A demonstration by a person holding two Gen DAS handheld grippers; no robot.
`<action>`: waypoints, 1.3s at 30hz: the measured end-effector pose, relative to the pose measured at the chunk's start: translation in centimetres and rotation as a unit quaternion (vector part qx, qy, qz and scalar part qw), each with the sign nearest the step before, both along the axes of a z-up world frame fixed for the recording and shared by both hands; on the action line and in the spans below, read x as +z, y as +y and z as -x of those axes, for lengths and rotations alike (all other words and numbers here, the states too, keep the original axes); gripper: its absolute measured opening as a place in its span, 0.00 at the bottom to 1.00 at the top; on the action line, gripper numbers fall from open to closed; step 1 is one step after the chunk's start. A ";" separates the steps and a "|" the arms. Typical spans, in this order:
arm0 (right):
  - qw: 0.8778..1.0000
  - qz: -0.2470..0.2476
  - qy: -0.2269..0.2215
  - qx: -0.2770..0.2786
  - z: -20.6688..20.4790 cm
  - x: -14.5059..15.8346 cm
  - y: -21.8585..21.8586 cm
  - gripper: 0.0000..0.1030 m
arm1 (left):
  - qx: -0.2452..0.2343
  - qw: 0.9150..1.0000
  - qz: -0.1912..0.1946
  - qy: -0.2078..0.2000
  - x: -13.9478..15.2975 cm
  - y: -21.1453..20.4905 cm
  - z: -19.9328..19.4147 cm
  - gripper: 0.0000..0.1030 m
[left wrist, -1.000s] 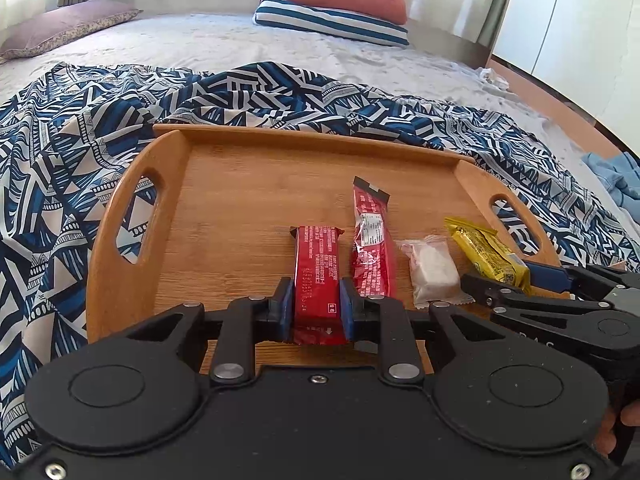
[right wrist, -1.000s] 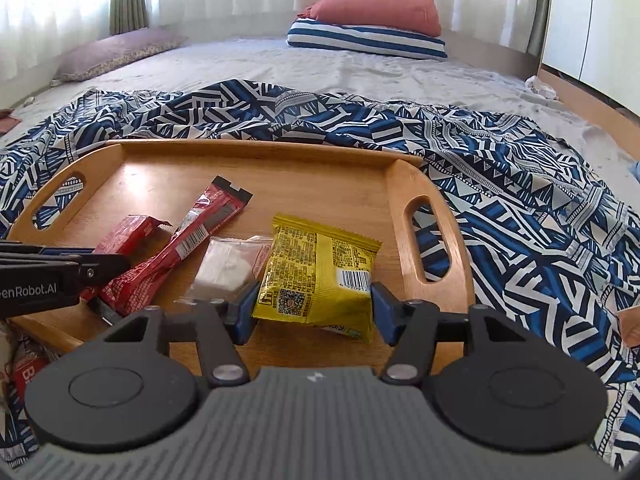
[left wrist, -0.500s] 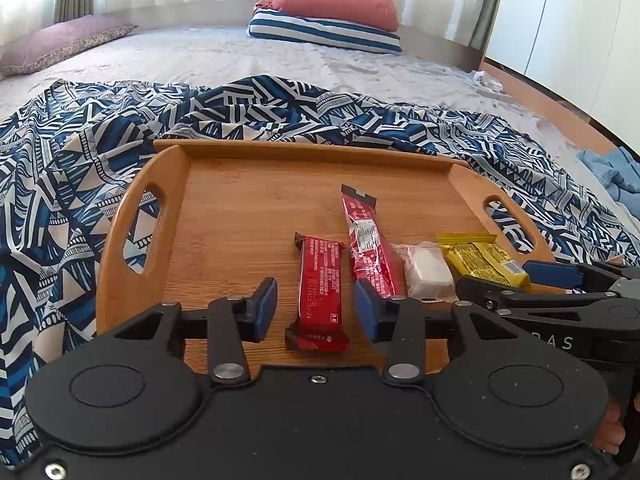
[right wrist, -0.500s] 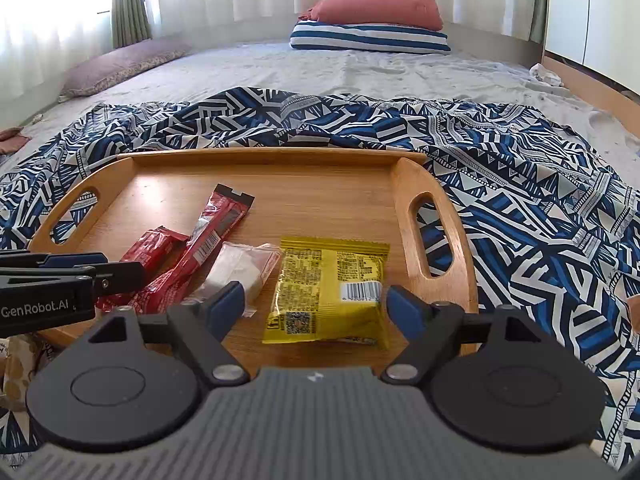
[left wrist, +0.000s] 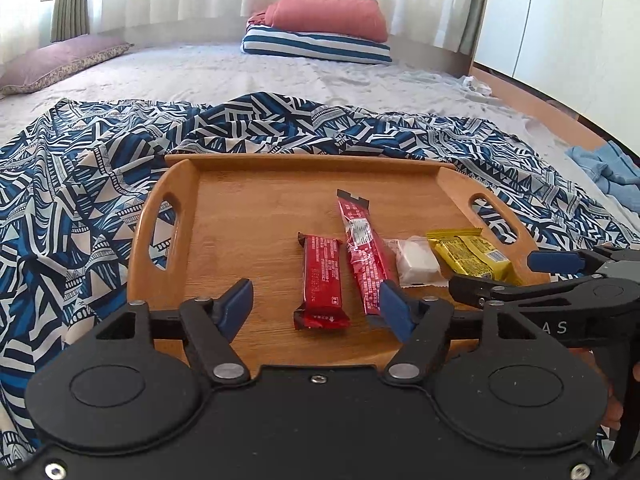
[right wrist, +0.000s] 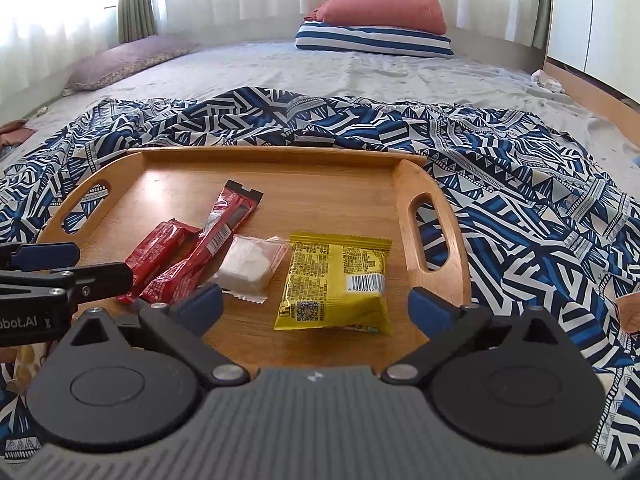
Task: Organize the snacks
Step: 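Withdraw both open tools from the tray back toward the snack pile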
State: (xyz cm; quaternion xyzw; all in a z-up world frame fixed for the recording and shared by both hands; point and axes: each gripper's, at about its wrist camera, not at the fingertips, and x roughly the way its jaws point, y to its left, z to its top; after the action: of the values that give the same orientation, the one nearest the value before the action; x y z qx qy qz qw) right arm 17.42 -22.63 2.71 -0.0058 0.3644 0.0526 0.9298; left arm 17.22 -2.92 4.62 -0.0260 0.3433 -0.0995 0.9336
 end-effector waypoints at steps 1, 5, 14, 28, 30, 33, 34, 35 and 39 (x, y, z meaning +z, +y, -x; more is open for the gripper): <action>1.000 -0.001 0.002 -0.001 0.1 0.1 0.0 1.00 | 0.000 1.000 0.000 0.000 0.1 0.1 0.2 0.68; 1.000 -0.005 0.004 0.000 0.7 0.4 -0.2 1.00 | -0.001 1.000 -0.001 -0.003 0.4 0.3 0.9 0.71; 1.000 -0.007 -0.012 0.005 3.5 1.6 -0.6 1.00 | -0.008 1.000 0.008 -0.017 1.2 1.4 4.2 0.79; 0.998 0.011 -0.059 0.007 9.7 1.7 -0.9 1.00 | -0.019 0.999 0.008 -0.051 1.0 3.1 10.5 0.87; 0.998 0.017 -0.066 0.002 10.4 1.7 -1.1 1.00 | -0.016 0.998 0.004 -0.053 0.8 3.4 11.2 0.87; 0.997 0.025 -0.077 -0.005 11.4 1.6 -1.5 1.00 | -0.007 0.999 0.001 -0.054 0.4 4.1 12.1 0.87; 0.996 0.027 -0.079 -0.008 11.7 1.6 -1.6 1.00 | -0.003 0.999 0.000 -0.053 0.3 4.2 12.2 0.87; 0.996 0.029 -0.081 -0.011 12.0 1.5 -1.7 1.00 | 0.001 0.999 -0.001 -0.052 0.1 4.4 12.4 0.87; 0.995 0.036 -0.088 -0.029 13.0 1.2 -2.5 1.00 | 0.016 0.999 -0.002 -0.048 -0.4 5.1 12.8 0.87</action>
State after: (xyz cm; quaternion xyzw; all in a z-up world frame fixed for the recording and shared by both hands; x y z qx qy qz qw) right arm 4.45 -25.09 3.91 -0.0332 0.2829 0.0122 0.9585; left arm 4.44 2.20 4.26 -0.0252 0.2977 -0.0849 0.9505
